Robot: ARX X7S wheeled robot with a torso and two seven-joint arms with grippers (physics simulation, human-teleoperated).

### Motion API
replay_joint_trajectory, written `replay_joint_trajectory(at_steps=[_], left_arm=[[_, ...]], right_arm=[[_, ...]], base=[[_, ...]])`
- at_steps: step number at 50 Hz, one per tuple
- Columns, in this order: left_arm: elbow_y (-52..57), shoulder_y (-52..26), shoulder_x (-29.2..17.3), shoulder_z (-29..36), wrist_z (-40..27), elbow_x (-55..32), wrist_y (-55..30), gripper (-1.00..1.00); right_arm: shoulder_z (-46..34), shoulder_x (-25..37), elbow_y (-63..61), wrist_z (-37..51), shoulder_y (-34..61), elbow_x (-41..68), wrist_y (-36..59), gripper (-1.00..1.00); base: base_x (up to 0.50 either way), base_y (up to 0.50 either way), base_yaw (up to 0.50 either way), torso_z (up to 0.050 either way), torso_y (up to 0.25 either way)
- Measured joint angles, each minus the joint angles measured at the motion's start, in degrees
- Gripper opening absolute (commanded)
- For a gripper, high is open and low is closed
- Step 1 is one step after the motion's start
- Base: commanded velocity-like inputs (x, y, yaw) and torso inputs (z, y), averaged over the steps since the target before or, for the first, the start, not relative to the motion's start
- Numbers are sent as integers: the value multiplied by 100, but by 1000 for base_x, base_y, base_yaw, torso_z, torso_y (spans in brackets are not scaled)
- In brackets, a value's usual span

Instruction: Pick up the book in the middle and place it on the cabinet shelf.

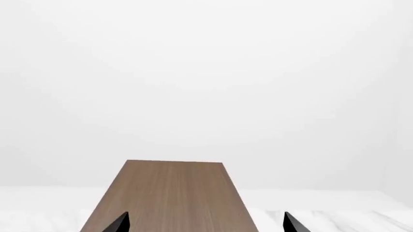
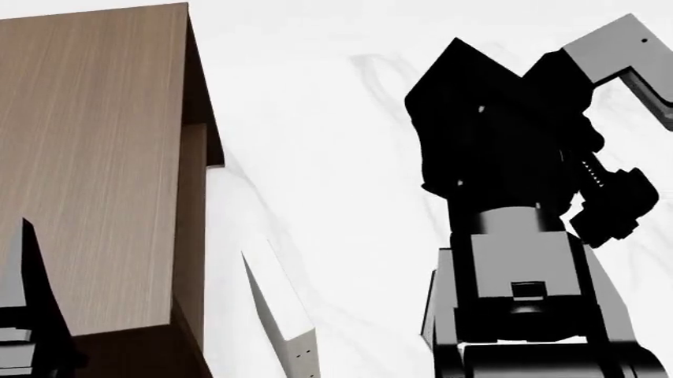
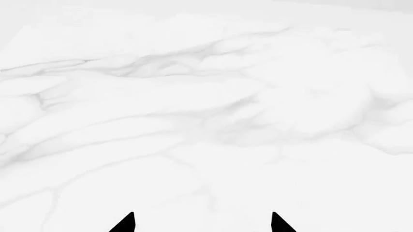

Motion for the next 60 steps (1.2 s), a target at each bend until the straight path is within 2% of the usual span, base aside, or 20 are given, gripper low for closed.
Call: replay_joint_trajectory(at_steps=[46, 60], left_arm=[[-99, -11, -45, 81, 6, 25, 88, 100], [-84, -9, -91, 69, -28, 7, 96, 100]], right_arm=[[682, -30, 225, -709, -245, 443, 448, 100], [52, -32, 224, -866, -433, 1340, 240, 100]], base=[[0, 0, 0, 0, 0], [0, 0, 0, 0, 0]])
